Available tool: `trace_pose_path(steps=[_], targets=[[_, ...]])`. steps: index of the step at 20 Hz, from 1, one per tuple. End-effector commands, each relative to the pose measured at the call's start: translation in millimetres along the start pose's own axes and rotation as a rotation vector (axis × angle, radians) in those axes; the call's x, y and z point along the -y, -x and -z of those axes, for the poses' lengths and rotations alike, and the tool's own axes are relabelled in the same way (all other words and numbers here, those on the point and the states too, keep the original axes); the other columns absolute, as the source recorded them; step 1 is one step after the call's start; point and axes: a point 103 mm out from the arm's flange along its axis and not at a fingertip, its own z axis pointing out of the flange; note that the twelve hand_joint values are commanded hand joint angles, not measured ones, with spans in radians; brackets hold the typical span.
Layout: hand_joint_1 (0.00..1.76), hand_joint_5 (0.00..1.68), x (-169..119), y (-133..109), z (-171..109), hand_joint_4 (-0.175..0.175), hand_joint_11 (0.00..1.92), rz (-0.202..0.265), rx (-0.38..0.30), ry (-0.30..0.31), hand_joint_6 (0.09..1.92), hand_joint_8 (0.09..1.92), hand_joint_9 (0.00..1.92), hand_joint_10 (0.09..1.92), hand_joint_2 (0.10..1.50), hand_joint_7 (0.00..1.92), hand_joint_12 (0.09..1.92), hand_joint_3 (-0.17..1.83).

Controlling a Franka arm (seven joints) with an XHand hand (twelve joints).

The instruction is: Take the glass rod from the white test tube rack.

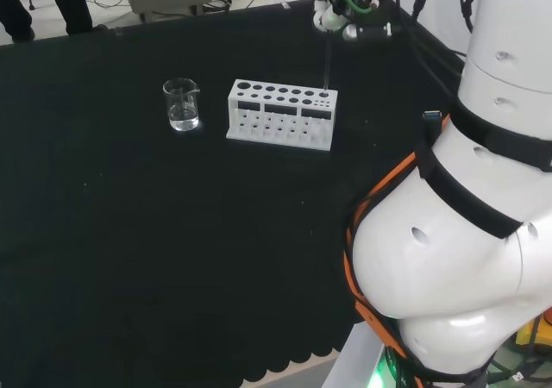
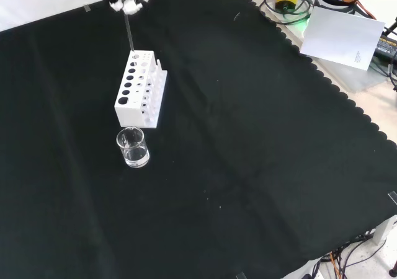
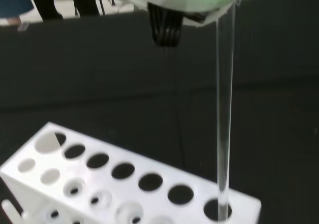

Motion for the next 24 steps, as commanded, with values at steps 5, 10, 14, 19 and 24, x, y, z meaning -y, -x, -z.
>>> trace_pose_path(steps=[5,10,14,19,24], targets=[[1.31,1.08,20,-31,57,-0.175,1.66,0.003,-0.025,0.096,0.83,1.22,1.58,0.94,0.64,1.17,0.73,0.84],[1.31,1.08,35,-46,72,-0.175,1.66,0.01,-0.027,0.093,0.82,1.21,1.58,0.94,0.65,1.17,0.73,0.83],[1.31,1.08,46,-57,77,-0.175,1.66,0.024,-0.026,0.095,0.82,1.21,1.59,0.93,0.65,1.17,0.72,0.83],[1.31,1.08,54,-70,80,-0.175,1.67,0.049,-0.017,0.1,0.82,1.21,1.59,0.93,0.65,1.17,0.72,0.83],[1.31,1.09,59,-79,86,-0.175,1.67,0.073,-0.013,0.102,0.81,1.21,1.59,0.92,0.64,1.17,0.72,0.84]])
